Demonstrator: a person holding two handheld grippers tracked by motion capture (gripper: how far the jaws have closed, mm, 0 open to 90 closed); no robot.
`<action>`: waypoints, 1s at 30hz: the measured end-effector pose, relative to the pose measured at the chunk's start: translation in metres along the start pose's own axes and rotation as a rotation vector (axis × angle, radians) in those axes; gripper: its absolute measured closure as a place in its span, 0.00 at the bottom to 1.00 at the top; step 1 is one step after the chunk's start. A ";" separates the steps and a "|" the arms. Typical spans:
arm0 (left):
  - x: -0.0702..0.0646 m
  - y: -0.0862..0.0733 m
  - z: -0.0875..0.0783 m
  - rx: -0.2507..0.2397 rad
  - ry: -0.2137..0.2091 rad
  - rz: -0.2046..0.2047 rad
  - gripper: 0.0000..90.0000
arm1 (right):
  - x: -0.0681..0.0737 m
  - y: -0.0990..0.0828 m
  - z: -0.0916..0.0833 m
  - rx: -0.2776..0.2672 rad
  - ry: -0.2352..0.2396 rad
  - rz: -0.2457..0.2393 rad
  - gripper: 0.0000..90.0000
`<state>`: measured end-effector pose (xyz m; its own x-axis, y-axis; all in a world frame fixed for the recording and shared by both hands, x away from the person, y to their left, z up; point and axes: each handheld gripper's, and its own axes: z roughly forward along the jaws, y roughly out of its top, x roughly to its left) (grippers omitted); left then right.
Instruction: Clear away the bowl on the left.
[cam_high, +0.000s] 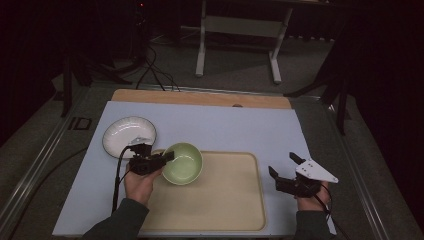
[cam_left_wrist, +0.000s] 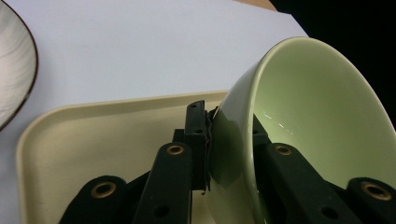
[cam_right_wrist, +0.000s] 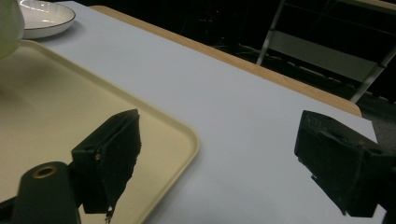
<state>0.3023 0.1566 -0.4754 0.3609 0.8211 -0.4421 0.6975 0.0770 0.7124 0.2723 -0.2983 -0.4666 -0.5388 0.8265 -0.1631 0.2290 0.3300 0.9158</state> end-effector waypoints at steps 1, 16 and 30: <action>0.000 0.000 0.000 0.000 0.000 0.000 0.88 | 0.000 0.000 0.000 0.000 0.000 0.000 0.15; -0.008 -0.005 0.011 0.026 -0.006 0.019 0.88 | 0.000 0.000 0.000 0.000 0.001 -0.002 0.15; -0.012 -0.010 0.021 0.051 -0.003 0.036 0.88 | 0.000 0.000 0.001 0.001 0.002 -0.005 0.15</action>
<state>0.3038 0.1340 -0.4881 0.3881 0.8212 -0.4183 0.7148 0.0184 0.6991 0.2728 -0.2982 -0.4667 -0.5413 0.8241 -0.1668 0.2273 0.3344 0.9146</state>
